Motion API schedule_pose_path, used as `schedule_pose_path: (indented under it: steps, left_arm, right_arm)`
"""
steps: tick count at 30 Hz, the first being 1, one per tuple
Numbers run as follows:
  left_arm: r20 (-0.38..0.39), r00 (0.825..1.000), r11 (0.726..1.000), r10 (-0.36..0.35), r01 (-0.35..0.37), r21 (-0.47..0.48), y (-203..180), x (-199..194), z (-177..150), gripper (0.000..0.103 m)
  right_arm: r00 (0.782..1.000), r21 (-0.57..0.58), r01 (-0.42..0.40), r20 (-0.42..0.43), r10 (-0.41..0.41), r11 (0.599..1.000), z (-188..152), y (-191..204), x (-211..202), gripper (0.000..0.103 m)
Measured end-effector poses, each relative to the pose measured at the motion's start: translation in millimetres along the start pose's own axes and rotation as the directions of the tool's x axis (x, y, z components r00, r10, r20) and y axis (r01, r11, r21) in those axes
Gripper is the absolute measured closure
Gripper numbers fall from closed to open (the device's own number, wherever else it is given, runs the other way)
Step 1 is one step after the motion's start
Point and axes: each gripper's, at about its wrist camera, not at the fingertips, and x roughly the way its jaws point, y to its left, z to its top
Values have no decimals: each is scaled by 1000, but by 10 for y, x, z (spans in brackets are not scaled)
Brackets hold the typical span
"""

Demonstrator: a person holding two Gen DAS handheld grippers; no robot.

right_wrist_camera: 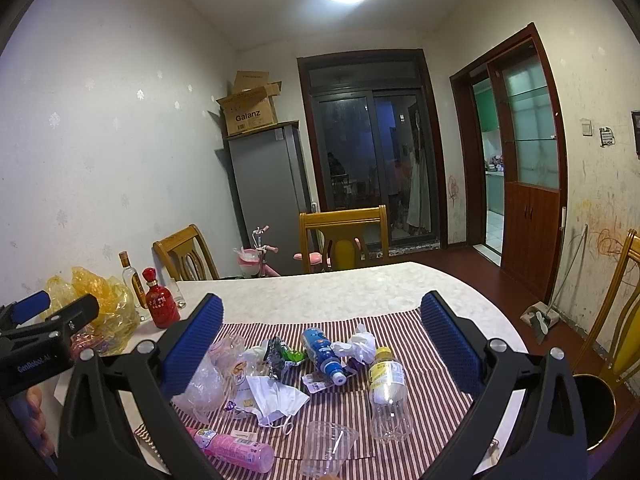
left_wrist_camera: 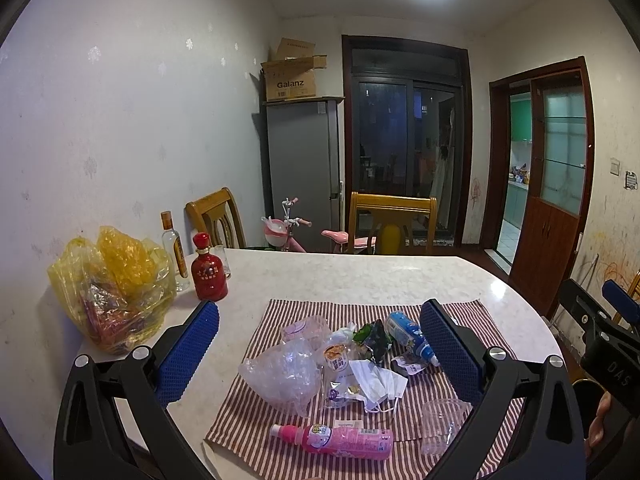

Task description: Collect trash

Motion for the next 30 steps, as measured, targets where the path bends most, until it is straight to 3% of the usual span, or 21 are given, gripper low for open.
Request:
schedule_pose_path:
  steps: [30]
  left_arm:
    - [8, 1000, 1000, -11, 11, 5, -29, -98, 35, 6]
  right_arm:
    - [1000, -2, 3, 5, -3, 1000, 47, -4, -29, 4]
